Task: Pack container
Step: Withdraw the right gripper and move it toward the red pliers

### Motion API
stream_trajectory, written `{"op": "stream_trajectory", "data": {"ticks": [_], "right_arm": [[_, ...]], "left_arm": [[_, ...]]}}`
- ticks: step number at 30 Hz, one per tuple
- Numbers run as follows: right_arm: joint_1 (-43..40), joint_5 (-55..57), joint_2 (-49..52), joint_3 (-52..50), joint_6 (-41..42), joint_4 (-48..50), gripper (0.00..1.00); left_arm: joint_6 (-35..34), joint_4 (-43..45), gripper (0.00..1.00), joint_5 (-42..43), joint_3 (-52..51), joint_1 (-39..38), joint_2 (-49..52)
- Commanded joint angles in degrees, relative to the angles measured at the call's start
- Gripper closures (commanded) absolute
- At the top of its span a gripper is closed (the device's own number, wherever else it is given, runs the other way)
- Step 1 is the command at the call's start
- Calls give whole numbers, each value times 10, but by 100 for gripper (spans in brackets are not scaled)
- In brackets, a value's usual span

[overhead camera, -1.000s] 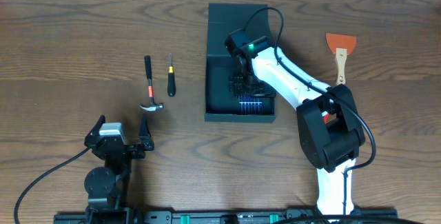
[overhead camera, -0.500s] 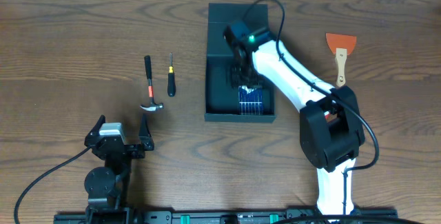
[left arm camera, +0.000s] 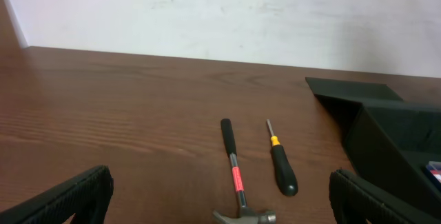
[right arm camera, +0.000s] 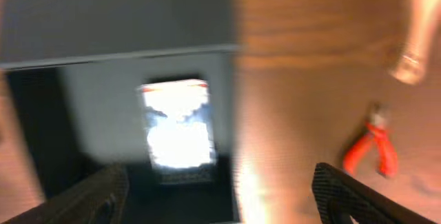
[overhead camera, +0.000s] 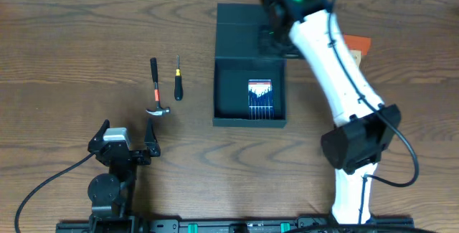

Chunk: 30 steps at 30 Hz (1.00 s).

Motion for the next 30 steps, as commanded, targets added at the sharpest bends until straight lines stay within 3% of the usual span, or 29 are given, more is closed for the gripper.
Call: {"op": "stream_trajectory", "data": {"ticks": [1, 8, 16, 24, 30], "right_arm": [[-51, 26, -2, 10, -31, -19, 11], [-127, 31, -2, 9, -116, -28, 8], [-183, 37, -2, -10, -130, -23, 5], [-196, 37, -2, -112, -192, 26, 3], [-197, 37, -2, -217, -159, 69, 2]], "left_arm": [[3, -2, 1, 5, -8, -3, -4], [3, -2, 1, 5, -8, -3, -4], [3, -2, 1, 5, -8, -3, -4], [3, -2, 1, 5, -8, -3, -4], [3, -2, 2, 5, -8, -3, -4]]}}
